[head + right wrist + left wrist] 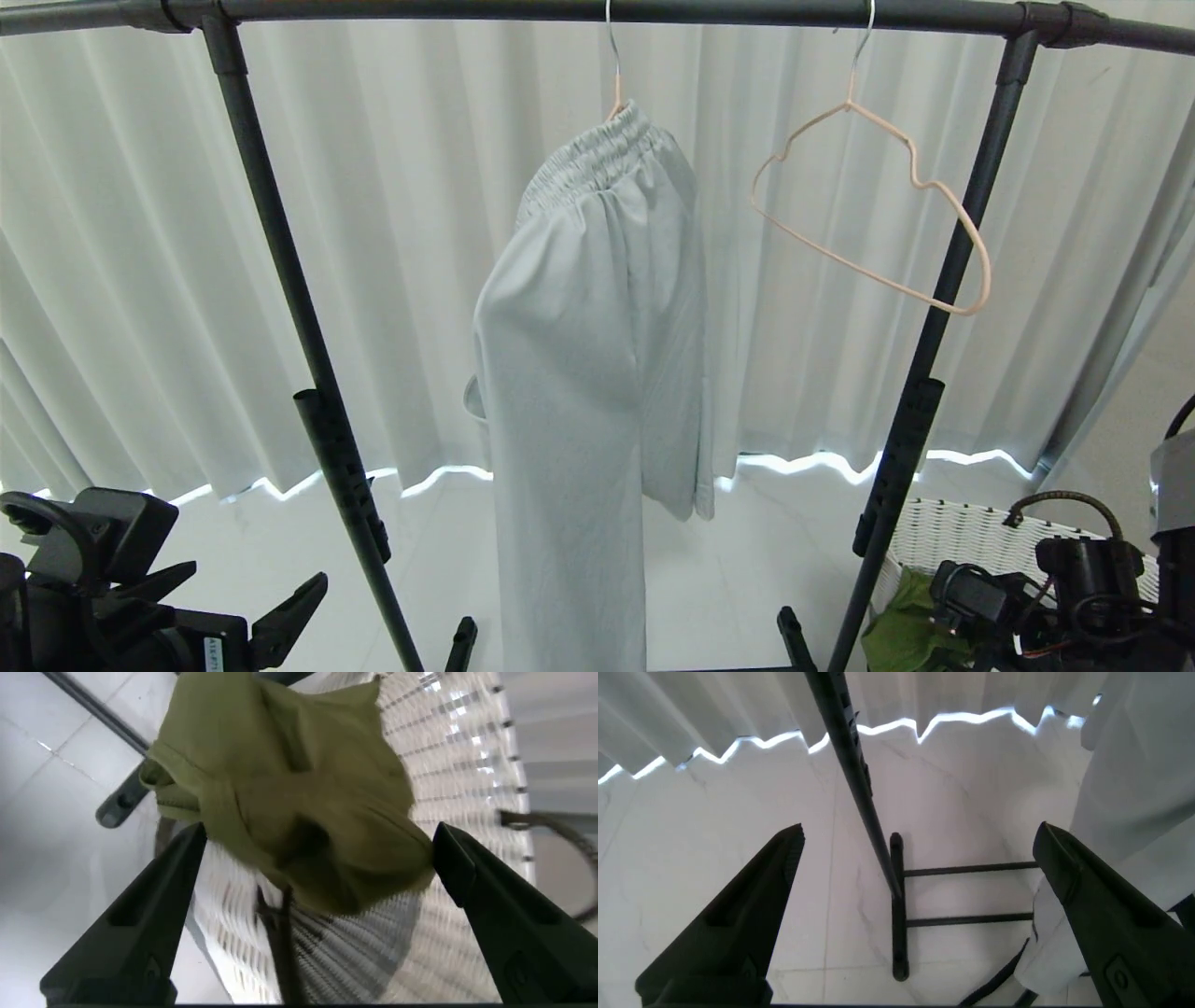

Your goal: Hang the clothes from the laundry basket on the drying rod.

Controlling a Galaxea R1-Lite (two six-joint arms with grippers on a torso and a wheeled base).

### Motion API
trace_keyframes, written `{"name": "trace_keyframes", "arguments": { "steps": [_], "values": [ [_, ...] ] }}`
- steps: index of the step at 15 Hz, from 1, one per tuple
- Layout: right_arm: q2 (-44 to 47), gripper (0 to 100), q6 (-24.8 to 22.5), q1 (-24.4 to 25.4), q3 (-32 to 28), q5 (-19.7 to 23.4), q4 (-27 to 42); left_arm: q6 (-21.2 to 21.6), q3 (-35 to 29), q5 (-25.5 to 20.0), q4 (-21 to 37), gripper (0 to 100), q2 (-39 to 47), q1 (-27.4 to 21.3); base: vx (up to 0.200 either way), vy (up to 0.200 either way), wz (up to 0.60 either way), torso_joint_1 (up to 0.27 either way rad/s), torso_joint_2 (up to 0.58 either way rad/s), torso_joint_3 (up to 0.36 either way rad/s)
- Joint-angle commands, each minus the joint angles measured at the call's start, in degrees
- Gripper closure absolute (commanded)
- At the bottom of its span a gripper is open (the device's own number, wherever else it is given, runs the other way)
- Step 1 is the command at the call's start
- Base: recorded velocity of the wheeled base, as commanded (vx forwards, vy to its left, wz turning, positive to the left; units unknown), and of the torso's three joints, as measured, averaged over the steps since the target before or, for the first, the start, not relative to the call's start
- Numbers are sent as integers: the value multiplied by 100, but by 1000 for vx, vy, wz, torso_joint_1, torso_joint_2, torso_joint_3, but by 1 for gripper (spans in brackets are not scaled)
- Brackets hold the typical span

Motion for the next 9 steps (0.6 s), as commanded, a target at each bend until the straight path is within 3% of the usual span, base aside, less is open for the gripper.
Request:
{"name": "trace_keyframes", "arguments": {
  "steps": [1, 3, 4, 9],
  "values": [
    [286, 0, 72, -4, -168, -11, -3, -1, 0, 3, -3, 0, 10, -1, 0, 0, 0, 0, 0, 0],
    [286, 0, 99, -4, -160, -11, -21, -9, 35, 3, -3, 0, -7, -1, 0, 0, 0, 0, 0, 0],
    [286, 100, 99, -4, -133, -11, -56, -9, 35, 3, -3, 0, -7, -1, 0, 0, 0, 0, 0, 0],
    [75, 100, 81, 13, 139, -20, -337, -9, 35, 3, -3, 0, -51, -1, 0, 0, 0, 0, 0, 0]
  ]
}}
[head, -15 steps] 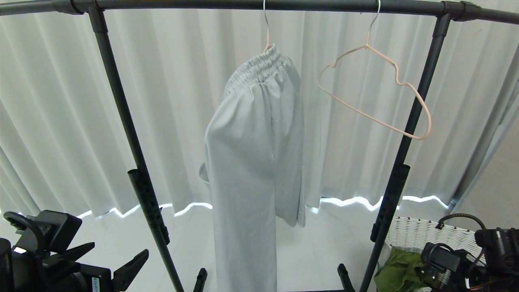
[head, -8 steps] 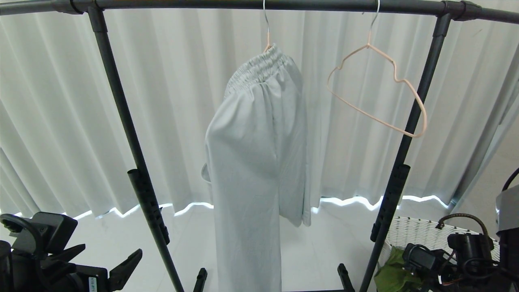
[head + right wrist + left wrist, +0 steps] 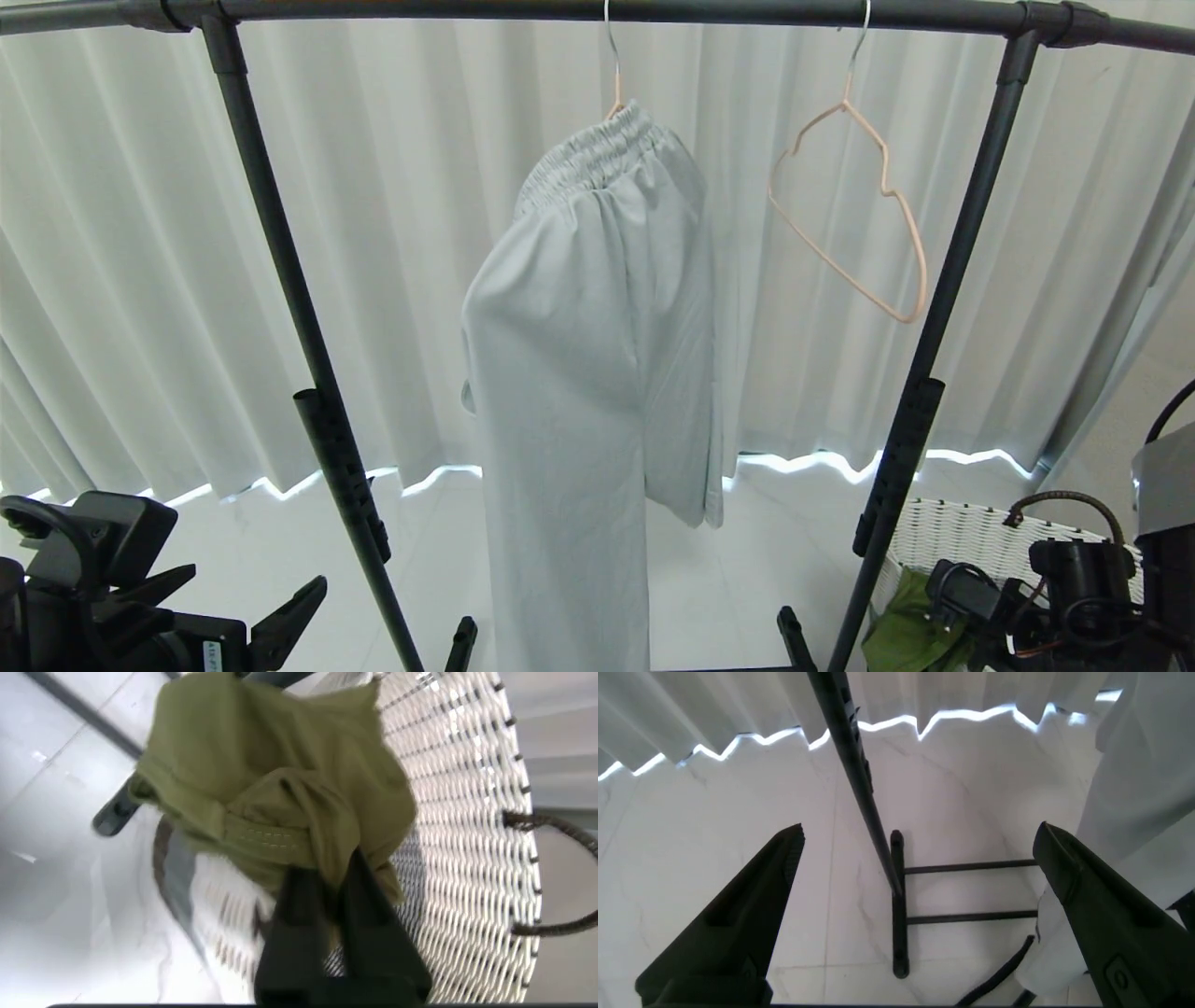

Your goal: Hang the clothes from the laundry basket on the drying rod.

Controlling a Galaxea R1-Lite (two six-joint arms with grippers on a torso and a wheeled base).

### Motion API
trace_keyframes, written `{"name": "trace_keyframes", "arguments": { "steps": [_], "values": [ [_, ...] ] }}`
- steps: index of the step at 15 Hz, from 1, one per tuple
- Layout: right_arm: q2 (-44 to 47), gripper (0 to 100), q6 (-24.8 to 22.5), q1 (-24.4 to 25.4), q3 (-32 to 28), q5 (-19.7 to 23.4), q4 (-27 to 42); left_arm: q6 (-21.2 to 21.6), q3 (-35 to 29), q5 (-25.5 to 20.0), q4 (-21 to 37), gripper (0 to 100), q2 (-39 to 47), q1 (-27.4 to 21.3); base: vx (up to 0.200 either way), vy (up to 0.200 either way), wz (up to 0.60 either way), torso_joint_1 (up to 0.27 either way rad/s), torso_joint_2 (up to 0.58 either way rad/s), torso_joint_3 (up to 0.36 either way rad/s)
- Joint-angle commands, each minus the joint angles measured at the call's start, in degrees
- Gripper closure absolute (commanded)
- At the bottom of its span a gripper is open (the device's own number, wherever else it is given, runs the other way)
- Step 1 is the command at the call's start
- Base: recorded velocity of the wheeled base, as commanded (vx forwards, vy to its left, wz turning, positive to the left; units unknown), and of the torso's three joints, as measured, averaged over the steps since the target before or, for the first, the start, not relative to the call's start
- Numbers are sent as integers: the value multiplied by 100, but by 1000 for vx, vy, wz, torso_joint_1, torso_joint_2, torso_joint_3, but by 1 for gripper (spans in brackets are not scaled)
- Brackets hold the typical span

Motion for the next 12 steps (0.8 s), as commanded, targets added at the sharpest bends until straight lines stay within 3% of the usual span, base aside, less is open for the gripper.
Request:
{"name": "trace_keyframes", "arguments": {
  "steps": [1, 2, 6, 8, 10, 12],
  "values": [
    [-209, 100, -4, 2, 212, 2, -3, 7, 2, 2, 0, 0, -44, -1, 0, 0, 0, 0, 0, 0],
    [-429, 100, 5, 2, 484, 2, -3, 15, 2, 2, 0, 0, -106, -1, 0, 0, 0, 0, 0, 0],
    [-1106, 100, 163, 2, 502, -77, 76, 24, -33, 2, 0, 0, -238, -36, 0, 0, 0, 0, 0, 0],
    [-1844, 100, 532, 2, 317, -209, 770, 191, -103, 11, 0, 0, -334, -159, 0, 0, 0, 0, 0, 0],
    [-2837, 100, 813, 2, -333, -271, 2449, 587, -77, 2, 0, 0, -457, -168, 0, 0, 0, 0, 0, 0],
    [-4006, 100, 901, 11, -1643, -271, 5217, 833, -68, -16, 0, 0, -624, -168, 0, 0, 0, 0, 0, 0]
  ]
}}
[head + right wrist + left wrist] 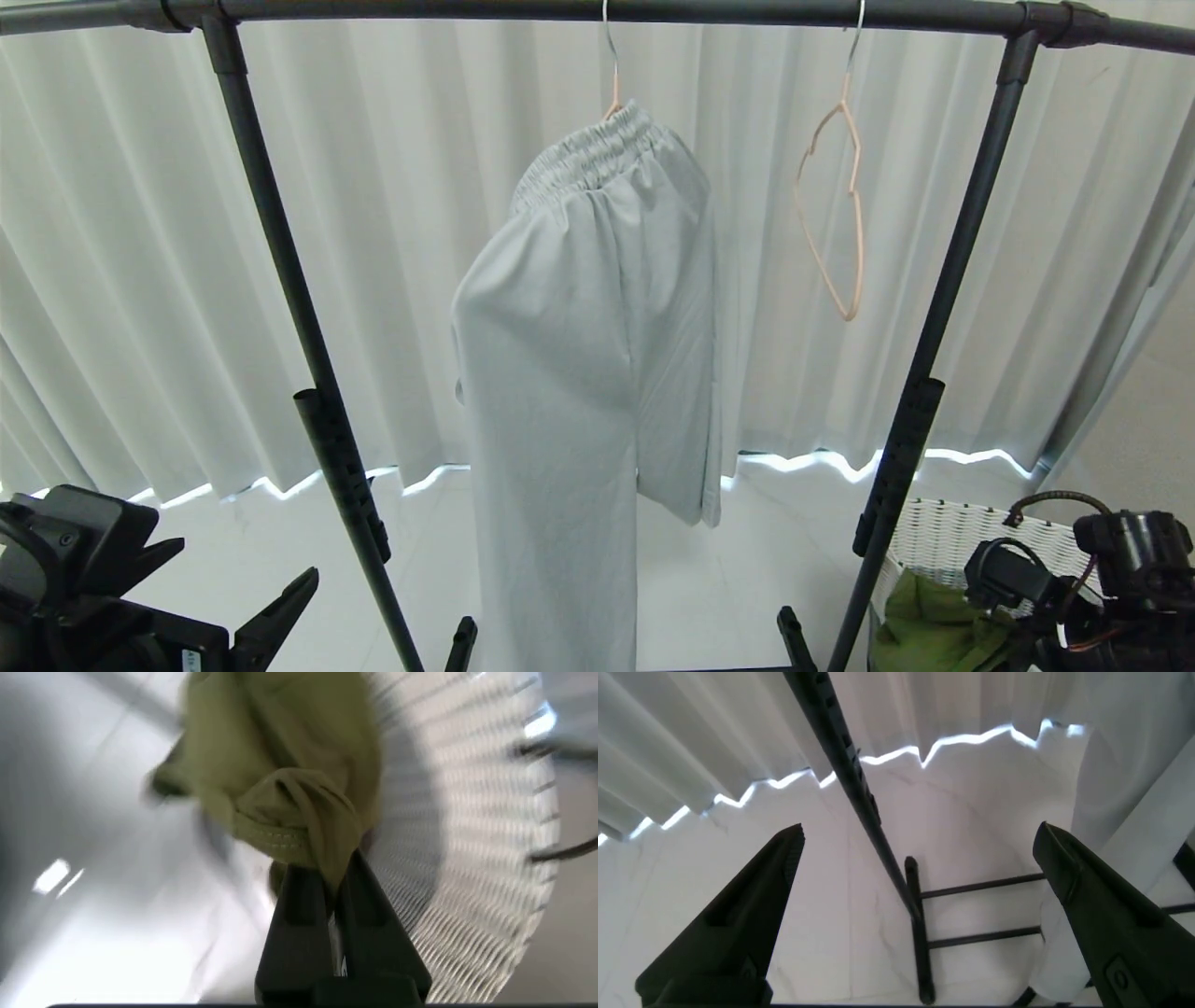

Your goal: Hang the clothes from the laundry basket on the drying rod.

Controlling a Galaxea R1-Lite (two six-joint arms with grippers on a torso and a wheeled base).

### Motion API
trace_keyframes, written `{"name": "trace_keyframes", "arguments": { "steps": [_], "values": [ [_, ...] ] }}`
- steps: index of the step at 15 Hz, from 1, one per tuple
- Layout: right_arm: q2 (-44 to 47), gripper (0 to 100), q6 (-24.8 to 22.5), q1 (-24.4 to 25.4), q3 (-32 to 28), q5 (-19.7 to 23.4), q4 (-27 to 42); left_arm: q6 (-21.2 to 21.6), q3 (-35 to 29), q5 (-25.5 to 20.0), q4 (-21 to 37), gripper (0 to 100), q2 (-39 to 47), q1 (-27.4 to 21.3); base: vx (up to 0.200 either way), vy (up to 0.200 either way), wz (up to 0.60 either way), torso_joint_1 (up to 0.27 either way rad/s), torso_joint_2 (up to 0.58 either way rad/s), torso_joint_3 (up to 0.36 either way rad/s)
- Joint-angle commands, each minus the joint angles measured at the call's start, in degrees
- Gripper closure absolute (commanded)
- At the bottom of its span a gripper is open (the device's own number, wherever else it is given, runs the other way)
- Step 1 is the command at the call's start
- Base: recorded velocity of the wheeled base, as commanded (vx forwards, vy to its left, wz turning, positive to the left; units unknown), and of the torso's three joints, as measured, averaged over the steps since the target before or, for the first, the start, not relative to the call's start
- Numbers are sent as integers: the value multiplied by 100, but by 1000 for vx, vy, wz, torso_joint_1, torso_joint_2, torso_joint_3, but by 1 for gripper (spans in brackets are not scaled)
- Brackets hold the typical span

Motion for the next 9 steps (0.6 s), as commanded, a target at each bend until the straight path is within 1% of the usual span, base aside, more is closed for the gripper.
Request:
{"name": "trace_keyframes", "arguments": {
  "steps": [1, 2, 3, 4, 5, 6, 7, 8, 9],
  "values": [
    [-1932, 100, 166, 37, -1841, -22, 2786, 32, 20, -5, -3, 0, -216, -2, 0, 0, 0, 0, 0, 0],
    [-2161, 100, 210, 72, -2298, -22, 3594, 41, 29, -5, -3, 0, -260, -2, 0, 0, 0, 0, 0, 0],
    [-2635, 100, 536, 134, -3361, -4, 5335, 32, 64, -5, -3, 0, -312, -2, 0, 0, 0, 0, 0, 0],
    [-2776, 100, 764, 196, -3774, 13, 5932, 32, 73, -5, -3, 0, -330, -2, 0, 0, 0, 0, 0, 0],
    [-2996, 100, 1406, 415, -4548, 22, 6908, 41, 108, -13, -3, 0, -330, -11, 0, 0, 0, 0, 0, 0],
    [-3092, 100, 1810, 635, -4908, 13, 7242, 68, 108, -13, -3, 0, -321, -37, 0, 0, 0, 0, 0, 0],
    [-3128, 100, 1986, 749, -5049, 13, 7347, 68, 108, -13, -3, 0, -321, -46, 0, 0, 0, 0, 0, 0],
    [-3215, 100, 2241, 1057, -5339, -4, 7532, 68, 108, -13, -3, 0, -321, -116, -200, 0, 0, -2, 7, 7],
    [-3251, 100, 2267, 1197, -5418, -4, 7532, 76, 108, -22, -3, 0, -321, -151, -200, 0, 0, 7, 7, -2]
  ]
}}
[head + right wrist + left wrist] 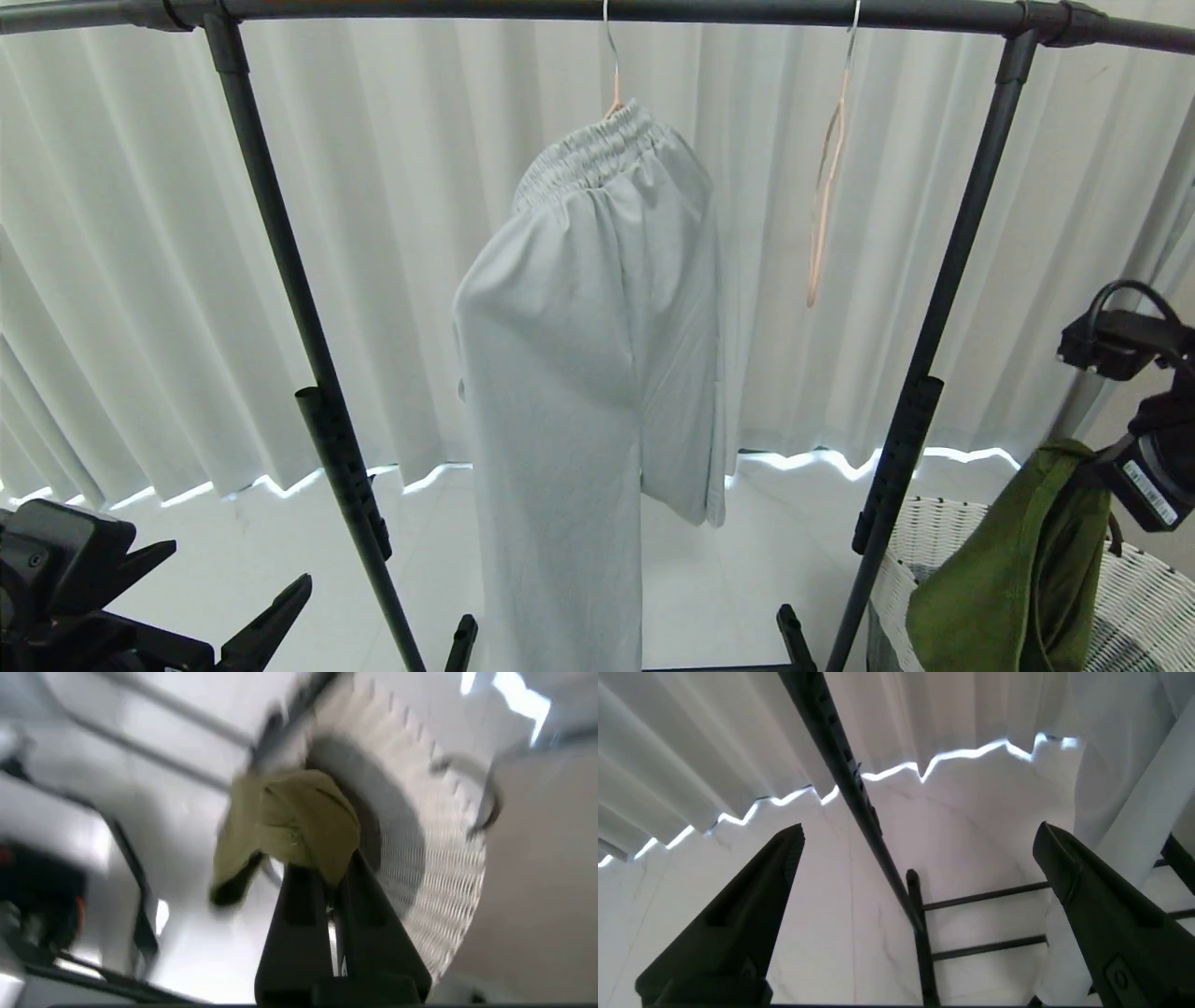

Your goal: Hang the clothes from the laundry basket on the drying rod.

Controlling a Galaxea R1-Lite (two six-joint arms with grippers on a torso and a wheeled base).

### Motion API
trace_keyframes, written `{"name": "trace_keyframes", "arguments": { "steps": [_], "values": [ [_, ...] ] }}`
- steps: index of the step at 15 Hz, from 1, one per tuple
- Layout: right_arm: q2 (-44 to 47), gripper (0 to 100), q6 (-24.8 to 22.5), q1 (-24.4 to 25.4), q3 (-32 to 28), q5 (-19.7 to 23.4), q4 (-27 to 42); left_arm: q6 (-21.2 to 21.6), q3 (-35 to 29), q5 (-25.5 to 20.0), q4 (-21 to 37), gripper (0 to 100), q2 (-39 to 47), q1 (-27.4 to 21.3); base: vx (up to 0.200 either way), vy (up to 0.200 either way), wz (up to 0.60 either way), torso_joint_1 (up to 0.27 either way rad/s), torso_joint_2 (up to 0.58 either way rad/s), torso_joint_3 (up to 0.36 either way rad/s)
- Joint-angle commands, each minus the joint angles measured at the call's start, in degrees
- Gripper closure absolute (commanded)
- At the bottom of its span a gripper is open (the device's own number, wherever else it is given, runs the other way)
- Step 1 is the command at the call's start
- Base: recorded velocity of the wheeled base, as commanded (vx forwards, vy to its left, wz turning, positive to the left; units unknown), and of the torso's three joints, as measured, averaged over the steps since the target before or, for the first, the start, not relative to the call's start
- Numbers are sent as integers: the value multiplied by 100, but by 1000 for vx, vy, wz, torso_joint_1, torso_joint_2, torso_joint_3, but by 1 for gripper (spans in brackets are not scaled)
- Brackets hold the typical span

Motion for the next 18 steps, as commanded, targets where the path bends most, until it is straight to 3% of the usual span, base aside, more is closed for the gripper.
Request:
{"name": "trace_keyframes", "arguments": {
  "steps": [1, 7, 9, 11, 16, 17, 18],
  "values": [
    [-429, 100, 85, 433, -343, -3, 32, 3, 1, 6, -3, 0, -7, -46, -200, 0, 0, 7, 2, -2],
    [-473, 100, 709, 1338, -352, 6, -504, 3, -17, -3, -3, 0, 11, -63, -200, 0, 0, -2, 1, 4],
    [-473, 100, 709, 1514, -352, 14, -522, 3, -78, -3, -3, 0, 20, -345, -200, 0, 0, 7, 0, 0],
    [-482, 100, 727, 1681, -440, 14, -522, 3, -201, -12, -3, 0, 55, -828, -100, 0, 0, 1, 1, 1],
    [-552, 100, 1298, 2516, -669, -3, -513, -155, -799, -73, -12, 0, 653, -2630, 0, 0, 0, 0, 0, 0],
    [-561, 100, 1377, 2657, -669, -3, -522, -419, -1028, -152, -20, 0, 811, -2885, 0, 0, 0, 0, 0, 0],
    [-561, 100, 1553, 2894, -669, -3, -522, -1139, -1546, -179, -47, 0, 1171, -3342, 0, 0, 0, 0, 0, 0]
  ]
}}
